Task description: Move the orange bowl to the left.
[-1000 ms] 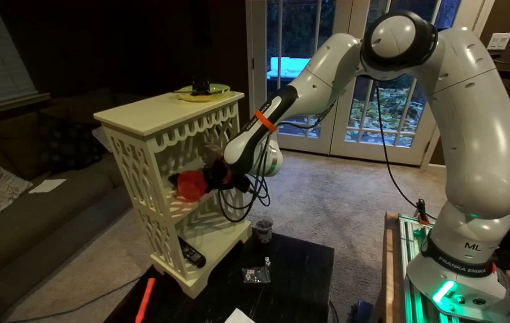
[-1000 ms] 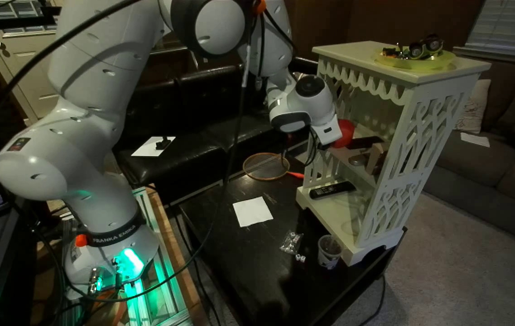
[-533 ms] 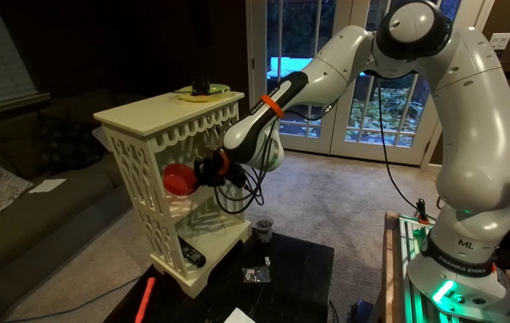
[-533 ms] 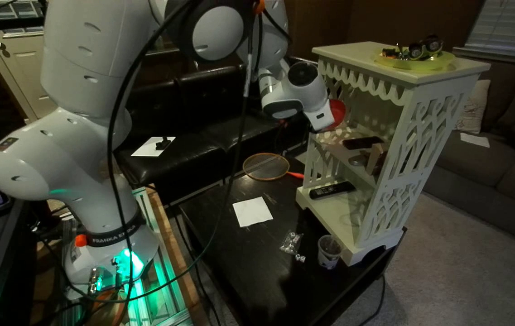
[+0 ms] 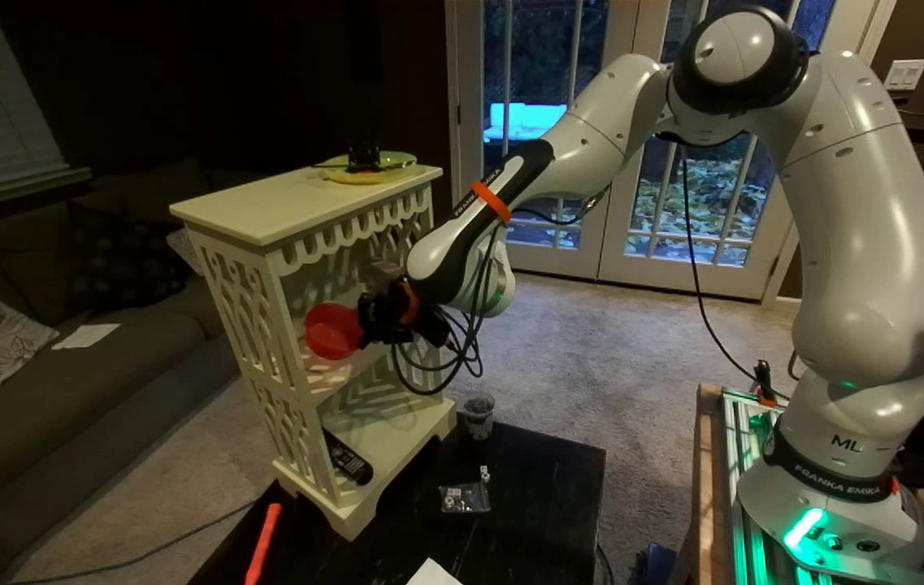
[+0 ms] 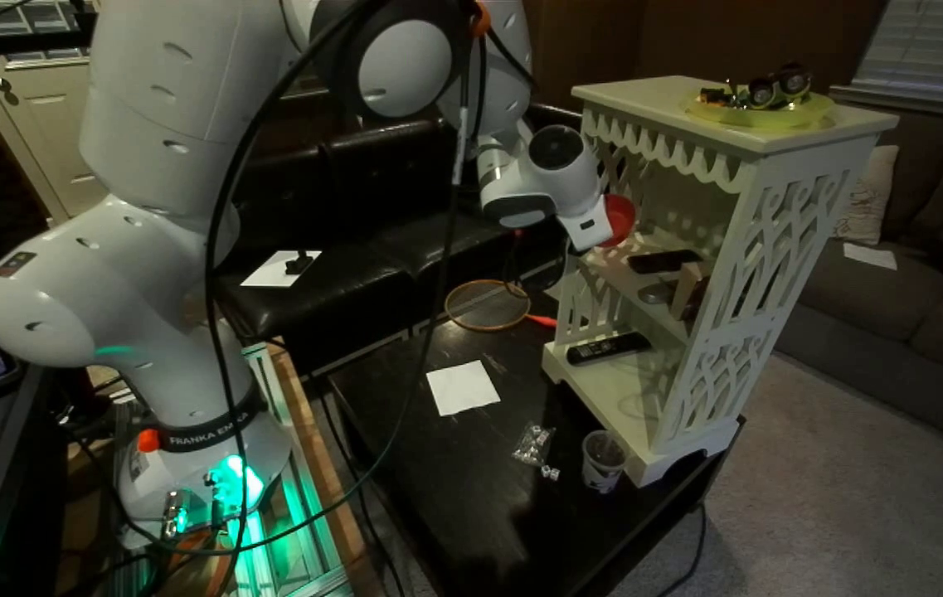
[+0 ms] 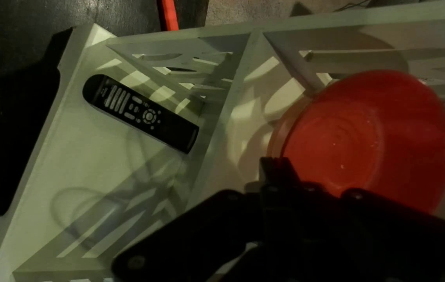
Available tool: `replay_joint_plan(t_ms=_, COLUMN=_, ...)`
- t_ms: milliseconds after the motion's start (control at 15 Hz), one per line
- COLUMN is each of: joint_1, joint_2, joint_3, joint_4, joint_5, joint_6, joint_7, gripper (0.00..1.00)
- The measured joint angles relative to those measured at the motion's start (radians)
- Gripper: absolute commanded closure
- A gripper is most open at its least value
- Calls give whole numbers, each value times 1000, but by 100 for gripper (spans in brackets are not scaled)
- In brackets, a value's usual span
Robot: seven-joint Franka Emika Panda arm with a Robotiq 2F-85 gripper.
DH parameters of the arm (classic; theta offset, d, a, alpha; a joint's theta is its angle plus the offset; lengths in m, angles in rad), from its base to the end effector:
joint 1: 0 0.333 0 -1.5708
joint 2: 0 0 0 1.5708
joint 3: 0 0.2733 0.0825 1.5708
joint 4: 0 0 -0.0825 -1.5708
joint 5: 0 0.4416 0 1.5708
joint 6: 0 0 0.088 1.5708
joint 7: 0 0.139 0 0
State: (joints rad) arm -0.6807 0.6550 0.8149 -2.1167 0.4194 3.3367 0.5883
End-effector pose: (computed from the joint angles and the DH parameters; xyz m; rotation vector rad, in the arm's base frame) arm 0.6474 0.0515 0.1493 -2.0152 1.3560 -0.5508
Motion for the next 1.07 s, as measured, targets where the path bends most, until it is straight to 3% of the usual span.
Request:
replay_joint_plan(t_ms=200, joint_1=20, joint_2=22, joint_3=-13, joint_4=7, joint_5=0, joint_6=42, joint_7=4, gripper=99)
replay_joint_plan(t_ms=867, joint_1=251, joint_2=116, joint_3=-179, joint_4=177, joint_5=1, joint_6=116, joint_7=70, gripper=99)
replay_joint_plan(t_ms=933, joint_1=279, joint_2=118, joint_3=-211, joint_4=193, joint_5=2, joint_6=114, joint_7=83, gripper=72)
replay_joint_plan(t_ms=1067, joint_1=326, joint_2=119, joint_3=-268, joint_4=219, joint_5=5, joint_6=107, joint_7=110, gripper=65)
